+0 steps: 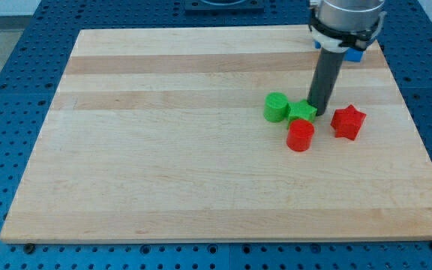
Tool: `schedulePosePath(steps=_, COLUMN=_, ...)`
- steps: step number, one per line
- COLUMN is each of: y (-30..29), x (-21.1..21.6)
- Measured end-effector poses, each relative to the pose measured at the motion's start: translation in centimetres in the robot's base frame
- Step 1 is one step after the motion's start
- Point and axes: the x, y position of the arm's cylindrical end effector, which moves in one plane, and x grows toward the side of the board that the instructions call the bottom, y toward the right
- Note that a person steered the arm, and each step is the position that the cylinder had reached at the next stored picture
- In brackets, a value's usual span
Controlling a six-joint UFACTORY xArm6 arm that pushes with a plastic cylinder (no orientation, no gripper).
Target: Slide the red circle a bit left
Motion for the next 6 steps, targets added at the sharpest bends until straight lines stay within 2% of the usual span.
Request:
schedulePosePath(steps=2, y=-3.1, x=1.2)
schedulePosePath(steps=4, y=-1.0, x=2.3)
schedulePosePath(steps=6, y=0.0, x=5.4)
